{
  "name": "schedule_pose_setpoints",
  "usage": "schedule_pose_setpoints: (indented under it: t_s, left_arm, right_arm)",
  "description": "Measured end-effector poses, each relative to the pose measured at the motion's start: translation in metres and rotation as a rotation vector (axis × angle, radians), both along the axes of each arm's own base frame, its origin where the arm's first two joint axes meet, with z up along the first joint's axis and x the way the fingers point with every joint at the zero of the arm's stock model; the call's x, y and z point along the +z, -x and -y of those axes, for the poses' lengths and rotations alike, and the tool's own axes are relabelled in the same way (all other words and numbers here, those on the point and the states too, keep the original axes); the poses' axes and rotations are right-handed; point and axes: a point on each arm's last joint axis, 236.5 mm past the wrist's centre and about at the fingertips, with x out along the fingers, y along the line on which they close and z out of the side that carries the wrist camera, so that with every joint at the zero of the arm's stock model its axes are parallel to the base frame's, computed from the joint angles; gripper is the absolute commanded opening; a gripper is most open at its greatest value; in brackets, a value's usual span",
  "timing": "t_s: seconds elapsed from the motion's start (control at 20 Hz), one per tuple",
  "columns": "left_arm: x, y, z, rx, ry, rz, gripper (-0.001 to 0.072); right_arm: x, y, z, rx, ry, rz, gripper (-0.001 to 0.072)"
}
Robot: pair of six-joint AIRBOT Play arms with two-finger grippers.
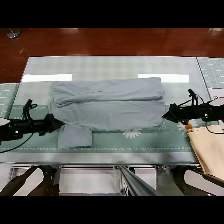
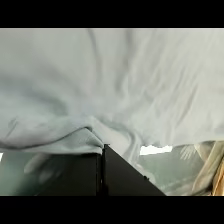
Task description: Fold the shirts.
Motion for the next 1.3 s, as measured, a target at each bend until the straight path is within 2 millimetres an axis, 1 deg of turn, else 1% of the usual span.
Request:
schedule_pose_setpoints:
  t_s: [0.15,0.25,0.35,0.5,0.65,0.8,1.0,1.15,1.2,1.25,1.3]
  left_arm:
    - [0.022,-0.031,-0.018,0.025,-0.046,0.084,0.0021]
    - [0.034,-0.054,-0.023,0.041,-0.069,0.134,0.0021]
    - [0.038,-0.076,-0.023,0.050,-0.087,0.161,0.0021]
    - [0.040,-0.116,-0.030,0.089,-0.115,0.189,0.0021]
    - [0.034,-0.149,-0.035,0.096,-0.129,0.195,0.0021]
    - [0.028,-0.179,-0.042,0.106,-0.131,0.193,0.0021]
    - [0.024,-0.216,-0.051,0.116,-0.125,0.199,0.0021]
    - [0.017,-0.230,-0.048,0.095,-0.108,0.186,0.0021]
    - [0.012,-0.232,-0.046,0.082,-0.099,0.174,0.0073]
    - [0.008,-0.231,-0.042,0.066,-0.087,0.159,0.0363]
    - [0.004,-0.231,-0.040,0.057,-0.080,0.148,0.0691]
  right_arm:
    - [0.024,-0.027,0.005,0.028,0.038,0.082,0.0037]
    - [0.034,-0.047,0.005,0.026,0.069,0.138,0.0038]
    - [0.042,-0.072,0.007,0.008,0.097,0.191,0.0038]
    - [0.047,-0.105,0.006,-0.015,0.103,0.232,0.0038]
    - [0.049,-0.135,0.006,-0.035,0.087,0.256,0.0038]
    - [0.048,-0.161,0.006,-0.052,0.062,0.267,0.0038]
    - [0.039,-0.185,0.003,-0.051,0.044,0.264,0.0038]
    - [0.028,-0.199,0.001,-0.055,0.032,0.250,0.0039]
    - [0.024,-0.203,0.001,-0.061,0.025,0.242,0.0112]
    - [0.020,-0.207,-0.001,-0.070,0.012,0.237,0.0400]
    - [0.017,-0.210,-0.002,-0.079,-0.001,0.231,0.0633]
